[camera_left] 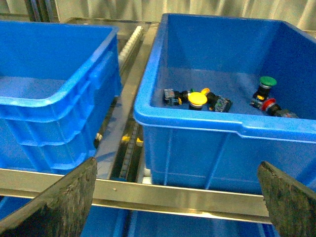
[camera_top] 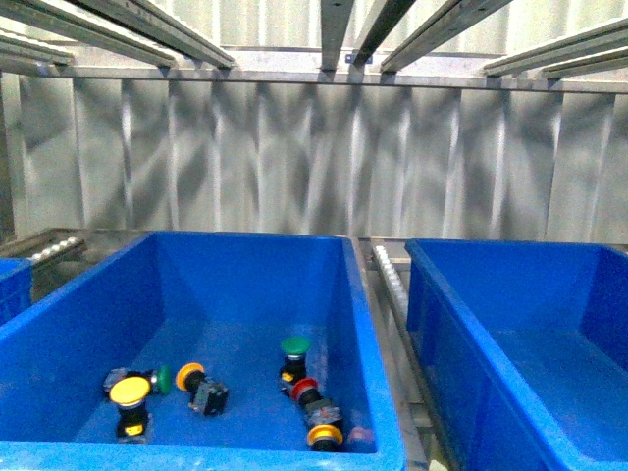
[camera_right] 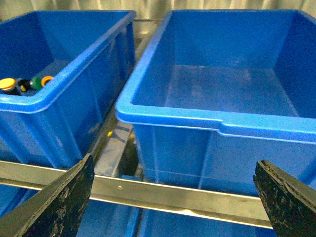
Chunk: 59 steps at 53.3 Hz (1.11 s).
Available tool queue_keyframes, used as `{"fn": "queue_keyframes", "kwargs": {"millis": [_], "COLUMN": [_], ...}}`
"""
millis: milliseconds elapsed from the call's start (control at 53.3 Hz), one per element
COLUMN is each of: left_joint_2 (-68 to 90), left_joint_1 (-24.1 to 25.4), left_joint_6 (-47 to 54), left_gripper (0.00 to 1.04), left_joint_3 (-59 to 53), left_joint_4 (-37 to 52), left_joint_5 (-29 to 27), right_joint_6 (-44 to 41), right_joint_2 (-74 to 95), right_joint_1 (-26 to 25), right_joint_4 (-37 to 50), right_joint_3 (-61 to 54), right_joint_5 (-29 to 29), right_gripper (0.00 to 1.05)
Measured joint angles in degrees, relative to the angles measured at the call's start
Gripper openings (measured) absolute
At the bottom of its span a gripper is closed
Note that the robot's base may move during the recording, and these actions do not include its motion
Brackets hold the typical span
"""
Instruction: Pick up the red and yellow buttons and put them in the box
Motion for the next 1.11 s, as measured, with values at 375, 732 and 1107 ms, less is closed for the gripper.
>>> {"fn": "queue_keyframes", "kwargs": {"millis": [375,732,1107], "left_joint_2": [16.15,44.35,70.95], "left_joint_1": [-14.01,-11.08,-5.79], "left_joint_6": [-16.09,-17.38,-12.85], "left_gripper": [0.97,0.97,0.97], "left_joint_3": [5.2,25.88,59.34], "left_joint_4": [-4.87,8.57,-8.59], "left_joint_5": [-39.91,-29.35,-13.07], "right_joint_6": [0.02,0.02,0.02], "right_joint_2": [-0.11,-0.07,-0.07], "right_joint_1": [0.04,0.04,0.04], "right_joint_4": [0.0,0.0,0.0], "right_joint_3": [0.0,0.0,0.0], "right_joint_5": [0.48,0.52,0.52], "right_gripper": [0.98,0.98,0.98]}}
